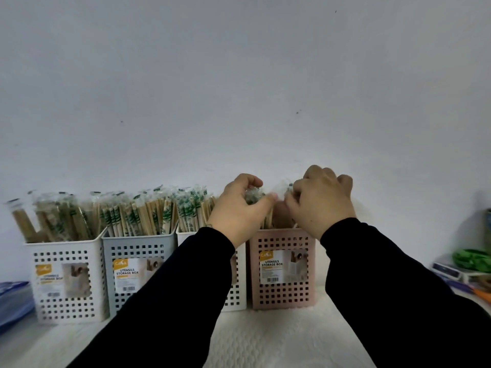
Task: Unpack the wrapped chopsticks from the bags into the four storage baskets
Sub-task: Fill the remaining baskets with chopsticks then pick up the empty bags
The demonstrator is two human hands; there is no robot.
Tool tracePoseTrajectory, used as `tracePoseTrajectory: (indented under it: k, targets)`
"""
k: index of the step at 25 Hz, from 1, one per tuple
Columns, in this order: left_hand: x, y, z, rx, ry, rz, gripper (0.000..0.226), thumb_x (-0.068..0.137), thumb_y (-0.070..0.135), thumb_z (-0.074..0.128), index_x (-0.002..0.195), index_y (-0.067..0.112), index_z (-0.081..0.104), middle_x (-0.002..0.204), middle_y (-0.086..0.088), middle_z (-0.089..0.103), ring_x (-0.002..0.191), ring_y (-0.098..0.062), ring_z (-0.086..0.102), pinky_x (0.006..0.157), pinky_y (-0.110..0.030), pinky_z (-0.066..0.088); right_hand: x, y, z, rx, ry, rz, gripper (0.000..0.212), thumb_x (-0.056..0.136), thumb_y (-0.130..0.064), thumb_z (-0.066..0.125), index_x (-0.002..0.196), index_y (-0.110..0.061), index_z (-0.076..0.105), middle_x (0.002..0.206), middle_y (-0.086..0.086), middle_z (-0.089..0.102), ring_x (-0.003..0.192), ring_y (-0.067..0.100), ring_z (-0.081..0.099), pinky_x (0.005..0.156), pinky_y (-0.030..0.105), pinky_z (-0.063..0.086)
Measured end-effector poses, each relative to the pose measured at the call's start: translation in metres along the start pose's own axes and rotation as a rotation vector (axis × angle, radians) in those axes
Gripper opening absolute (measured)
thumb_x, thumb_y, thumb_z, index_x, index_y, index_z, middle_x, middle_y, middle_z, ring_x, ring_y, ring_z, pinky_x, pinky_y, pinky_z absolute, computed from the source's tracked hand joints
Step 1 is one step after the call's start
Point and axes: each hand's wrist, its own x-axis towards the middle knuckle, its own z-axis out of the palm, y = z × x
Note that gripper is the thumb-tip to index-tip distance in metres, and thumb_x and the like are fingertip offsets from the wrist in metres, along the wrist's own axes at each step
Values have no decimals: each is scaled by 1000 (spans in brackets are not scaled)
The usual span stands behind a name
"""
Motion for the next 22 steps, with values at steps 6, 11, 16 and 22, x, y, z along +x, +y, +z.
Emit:
tracePoseTrajectory:
  k: [6, 11, 16, 22]
  targets:
    - [0, 2, 5, 371, 60, 269, 41, 100, 40, 40, 138, 27, 47, 153, 2, 30, 140, -17, 28, 111, -34, 27, 2, 7, 4, 428, -143, -25, 39, 97, -36, 38, 133, -27, 52, 140, 2, 42, 133, 24, 36, 107, 40, 35]
    - [3, -1, 8, 448, -32, 221, 46, 102, 42, 32, 141, 21, 44, 150, -1, 37, 139, -20, 31, 112, -34, 25, 1, 5, 6, 459, -98, -8, 41, 99, -28, 38, 137, -21, 50, 148, 2, 38, 137, 22, 32, 111, 32, 26]
    - [5, -2, 9, 441, -87, 223, 39, 101, 41, 33, 120, 20, 60, 129, -2, 55, 126, -22, 45, 102, -35, 37, 1, 5, 13, 380, -225, -60, 43, 96, -23, 40, 138, -18, 48, 147, 5, 40, 134, 23, 38, 112, 34, 31]
    - [2, -1, 9, 399, -181, 177, 33, 103, 40, 28, 88, 29, 54, 102, 1, 57, 116, -22, 50, 89, -30, 36, 2, 7, 17, 363, -276, -70, 40, 96, -24, 38, 134, -21, 52, 144, 5, 42, 129, 27, 42, 108, 38, 36]
